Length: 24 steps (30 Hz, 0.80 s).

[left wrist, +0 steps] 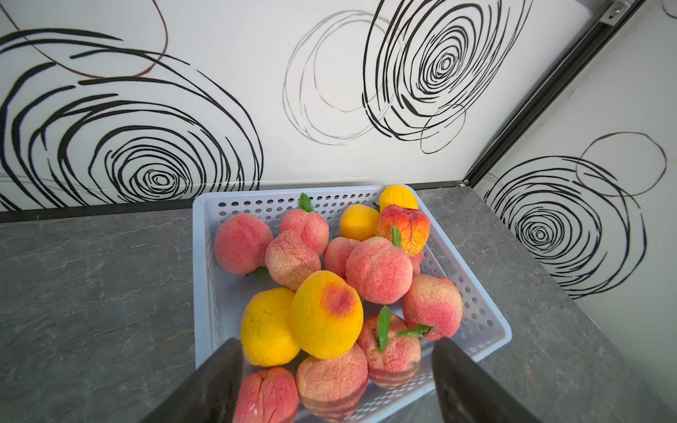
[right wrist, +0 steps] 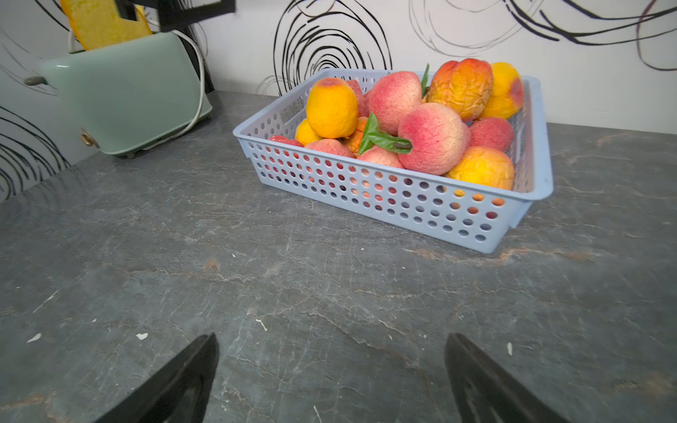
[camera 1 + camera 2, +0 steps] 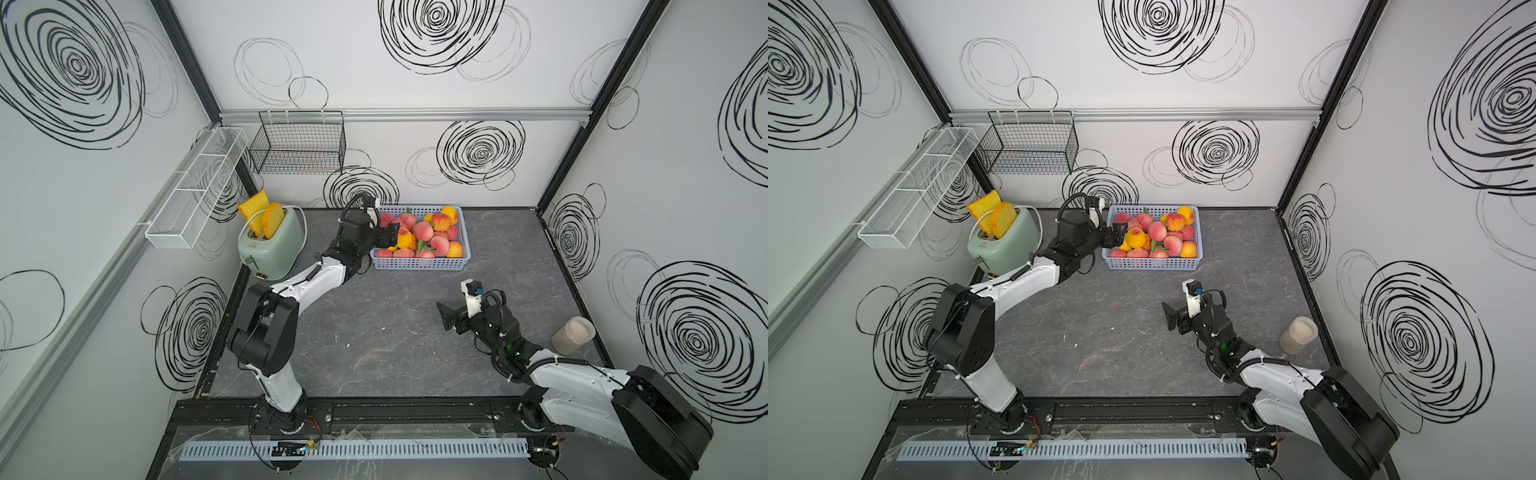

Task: Put the peaches into the basket
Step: Reset both arms

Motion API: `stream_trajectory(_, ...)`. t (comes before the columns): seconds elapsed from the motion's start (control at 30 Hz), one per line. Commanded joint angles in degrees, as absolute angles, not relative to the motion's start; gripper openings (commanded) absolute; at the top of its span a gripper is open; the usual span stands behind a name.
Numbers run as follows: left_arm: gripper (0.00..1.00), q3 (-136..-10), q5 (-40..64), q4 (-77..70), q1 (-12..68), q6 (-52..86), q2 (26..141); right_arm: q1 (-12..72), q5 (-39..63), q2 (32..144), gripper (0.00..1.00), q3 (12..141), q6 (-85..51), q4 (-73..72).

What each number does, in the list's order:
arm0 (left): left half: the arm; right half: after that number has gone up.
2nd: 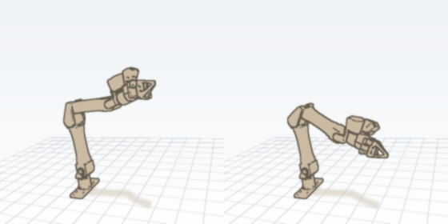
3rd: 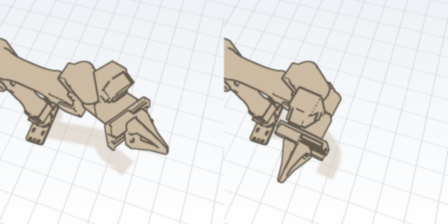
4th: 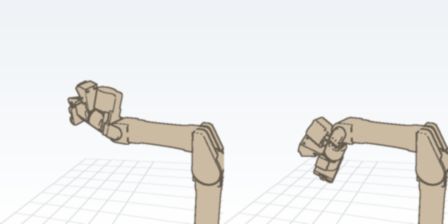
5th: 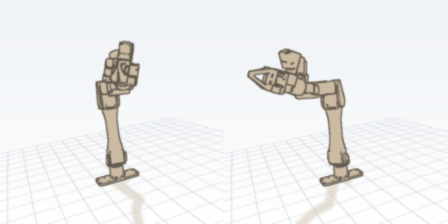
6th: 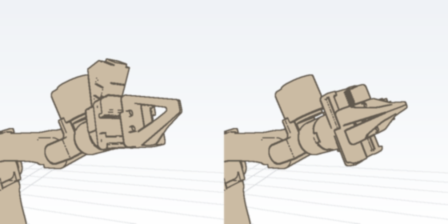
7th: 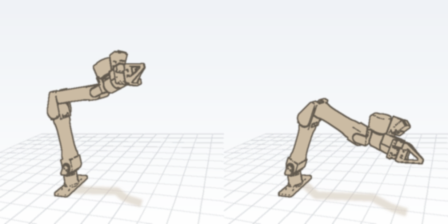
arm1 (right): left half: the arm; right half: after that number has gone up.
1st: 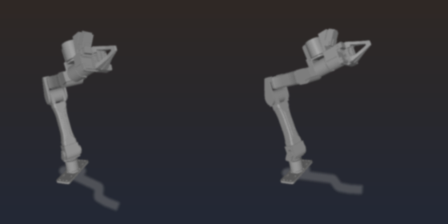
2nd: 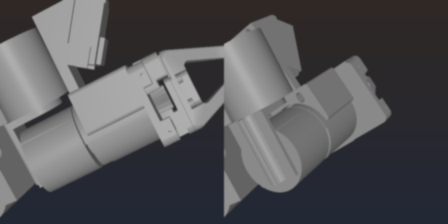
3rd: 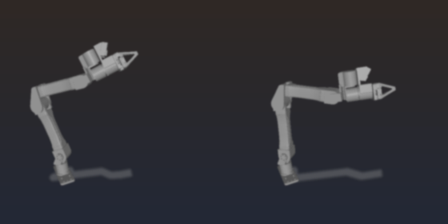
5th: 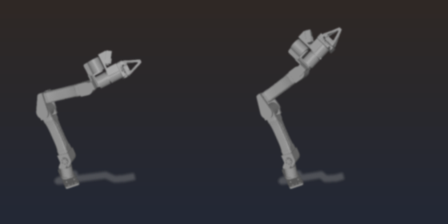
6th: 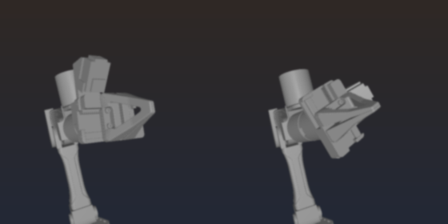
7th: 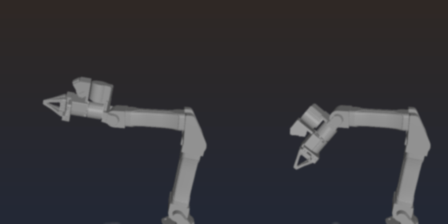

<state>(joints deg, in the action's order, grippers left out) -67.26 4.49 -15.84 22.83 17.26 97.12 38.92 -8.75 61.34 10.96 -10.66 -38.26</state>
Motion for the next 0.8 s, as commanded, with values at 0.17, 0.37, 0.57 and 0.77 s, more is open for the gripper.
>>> stream_trajectory(0.17, 0.84, -58.0, 4.6, -18.9, 21.8, 17.3, 86.8, 32.0, -22.4, 54.4, 0.99, 15.2, -10.2, -31.4)
stream_trajectory(0.37, 0.85, -47.8, 2.4, -21.0, 21.8, 18.4, 78.8, 16.8, -25.7, 56.6, 0.99, 19.2, -10.3, -30.9)
stream_trajectory(0.57, 0.85, -42.6, 1.5, -21.3, 21.5, 19.1, 74.6, 5.9, -16.2, 67.5, 0.99, 19.8, -1.6, -41.5)
stream_trajectory(0.77, 0.85, -42.5, 0.5, -19.9, 21.4, 18.3, 73.8, -2.3, -5.7, 77.4, 0.99, 19.9, -2.7, -48.9)
